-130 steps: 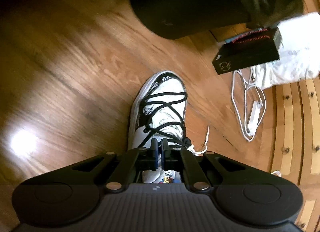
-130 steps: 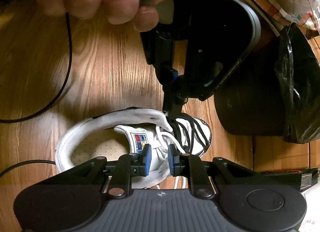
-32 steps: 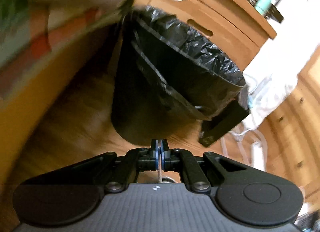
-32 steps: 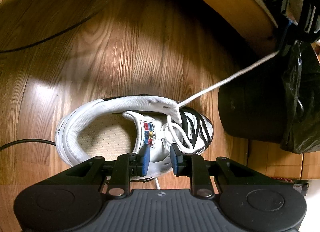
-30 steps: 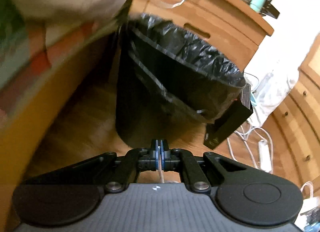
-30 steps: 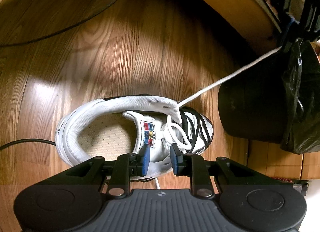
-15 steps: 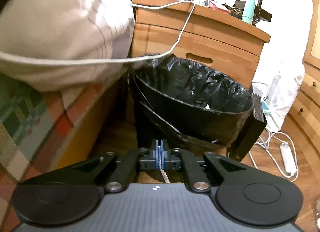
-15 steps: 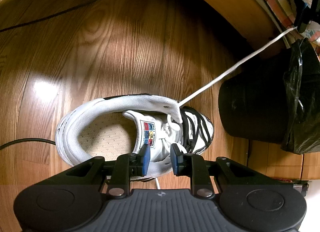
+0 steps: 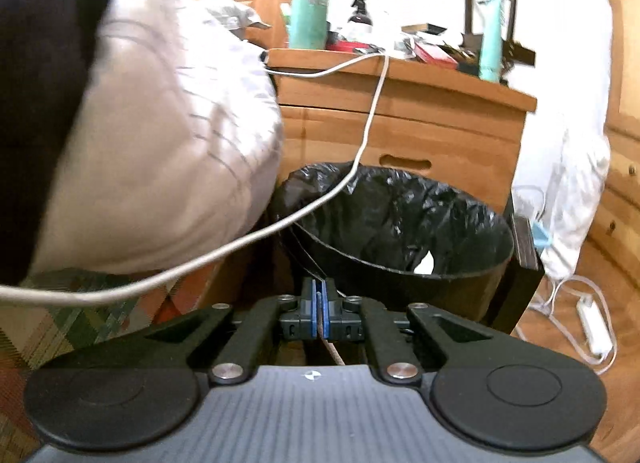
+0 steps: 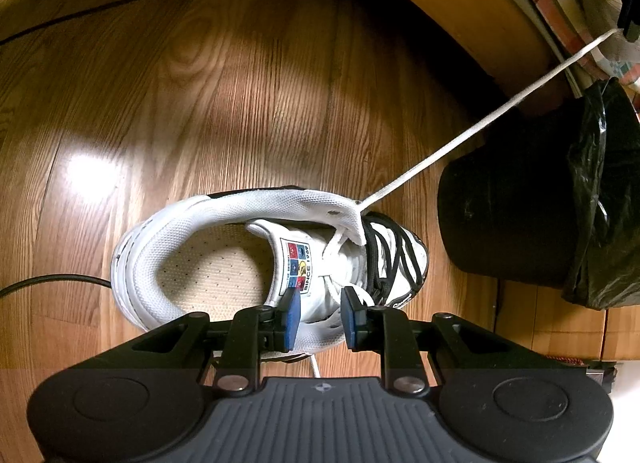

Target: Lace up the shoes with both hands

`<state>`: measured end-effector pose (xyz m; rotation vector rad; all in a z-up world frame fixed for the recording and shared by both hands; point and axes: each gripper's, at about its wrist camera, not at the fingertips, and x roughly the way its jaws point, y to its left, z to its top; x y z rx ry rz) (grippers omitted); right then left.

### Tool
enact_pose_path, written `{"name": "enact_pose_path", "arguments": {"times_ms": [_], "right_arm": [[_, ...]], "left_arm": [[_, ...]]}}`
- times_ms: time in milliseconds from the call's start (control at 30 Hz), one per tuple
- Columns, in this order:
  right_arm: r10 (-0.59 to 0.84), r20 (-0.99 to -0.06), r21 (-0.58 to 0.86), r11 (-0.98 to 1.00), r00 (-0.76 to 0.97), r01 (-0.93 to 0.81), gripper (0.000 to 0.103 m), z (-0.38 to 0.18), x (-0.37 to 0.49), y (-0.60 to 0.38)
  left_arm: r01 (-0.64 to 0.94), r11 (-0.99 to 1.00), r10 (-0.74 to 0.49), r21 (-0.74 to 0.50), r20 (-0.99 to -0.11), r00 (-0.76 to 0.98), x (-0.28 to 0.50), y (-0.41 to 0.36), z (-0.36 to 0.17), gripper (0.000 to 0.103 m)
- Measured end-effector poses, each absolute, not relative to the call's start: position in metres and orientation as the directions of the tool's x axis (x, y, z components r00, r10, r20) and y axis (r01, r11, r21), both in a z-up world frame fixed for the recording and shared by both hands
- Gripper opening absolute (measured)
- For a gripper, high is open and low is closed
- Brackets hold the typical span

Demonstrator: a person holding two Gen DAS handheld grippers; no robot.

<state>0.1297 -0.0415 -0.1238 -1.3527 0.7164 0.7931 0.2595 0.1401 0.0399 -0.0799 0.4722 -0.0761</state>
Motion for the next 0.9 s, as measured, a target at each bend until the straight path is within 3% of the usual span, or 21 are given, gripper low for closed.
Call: {"name": "enact_pose_path", "arguments": {"times_ms": [200, 433, 900], "right_arm": [[0.081, -0.827, -0.554, 0.050, 0.556, -0.831, 0.025, -0.124, 0.130, -0.043], [0.106, -0.837, -0.526, 0.116, 0.537, -0.843, 0.025, -0.118, 0.134, -0.049], [0.142, -0.841, -0.483, 0.239, 0.522, -0.843, 0.028, -0.099, 0.141, -0.067]], "left_arm": [[0.054, 0.996, -0.083, -0.078, -0.447, 0.891, 0.260, 0.139, 0.040, 0.004], [0.141, 0.987, -0.081, 0.077, -0.519, 0.851, 0.262, 0.109, 0.026, 0.004], [0.316, 0.949, -0.225, 0.026, -0.647, 0.729, 0.262, 0.071, -0.002, 0.004]]}}
